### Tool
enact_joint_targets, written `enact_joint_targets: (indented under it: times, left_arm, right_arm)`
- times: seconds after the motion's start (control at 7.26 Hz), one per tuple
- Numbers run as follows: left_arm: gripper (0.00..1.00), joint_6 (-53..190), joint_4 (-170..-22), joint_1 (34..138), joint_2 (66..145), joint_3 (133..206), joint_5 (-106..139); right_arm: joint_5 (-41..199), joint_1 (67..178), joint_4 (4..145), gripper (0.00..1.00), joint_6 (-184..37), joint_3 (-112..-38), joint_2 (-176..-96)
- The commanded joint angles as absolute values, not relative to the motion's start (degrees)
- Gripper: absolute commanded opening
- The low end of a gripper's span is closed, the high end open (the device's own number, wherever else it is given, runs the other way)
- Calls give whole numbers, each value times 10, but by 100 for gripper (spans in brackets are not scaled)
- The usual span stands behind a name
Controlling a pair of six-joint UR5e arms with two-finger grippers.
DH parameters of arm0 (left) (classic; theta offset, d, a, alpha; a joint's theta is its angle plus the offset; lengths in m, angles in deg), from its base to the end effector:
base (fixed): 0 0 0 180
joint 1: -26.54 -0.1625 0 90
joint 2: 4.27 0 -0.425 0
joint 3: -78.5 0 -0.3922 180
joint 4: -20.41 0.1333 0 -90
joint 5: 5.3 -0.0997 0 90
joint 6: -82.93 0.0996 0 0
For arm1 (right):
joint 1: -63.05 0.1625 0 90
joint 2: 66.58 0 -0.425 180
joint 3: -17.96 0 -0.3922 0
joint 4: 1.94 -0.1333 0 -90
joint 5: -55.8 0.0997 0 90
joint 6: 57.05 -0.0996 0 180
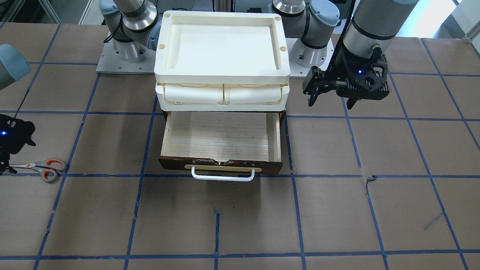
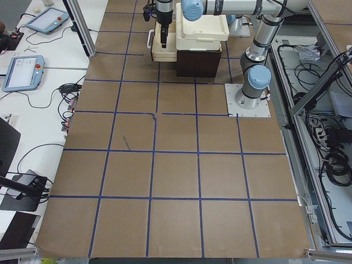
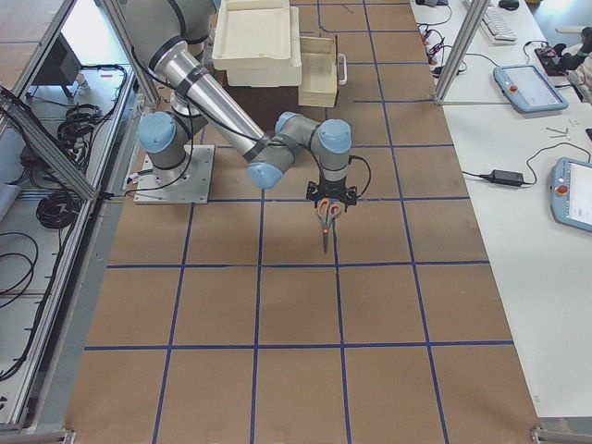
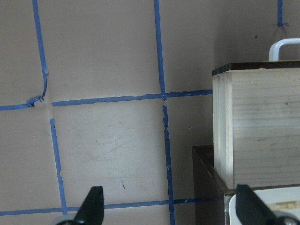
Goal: Put scissors in drawer and close it
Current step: 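Move the right gripper outward and down over the grey-orange scissors, then close the right gripper on the scissors blades and lift them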
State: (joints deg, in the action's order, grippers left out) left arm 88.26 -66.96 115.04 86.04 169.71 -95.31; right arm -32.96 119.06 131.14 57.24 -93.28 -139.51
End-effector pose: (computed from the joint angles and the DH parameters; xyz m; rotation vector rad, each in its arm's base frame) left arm -0.1203 -0.4993 0.4794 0.1049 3.1384 -0.0303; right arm -0.1897 -0.5236 0.2347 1.9784 -2.3432 0.0668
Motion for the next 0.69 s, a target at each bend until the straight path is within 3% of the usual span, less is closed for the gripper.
enact_joint_targets:
  times: [0.0,0.28,0.55]
  left_arm:
    - [100,883,-669,1151,860,1696,-953]
    - [100,883,-670,1151,858,1694,-953]
    - [100,886,-670,1151,858,1695,-953]
  right_arm:
    - [-294,1169,1359,99,612,-940,-1354]
    - [-293,1168,1366,97,615,-941,-1343]
    - [-297,1168,1366,90,617,-939,-1326]
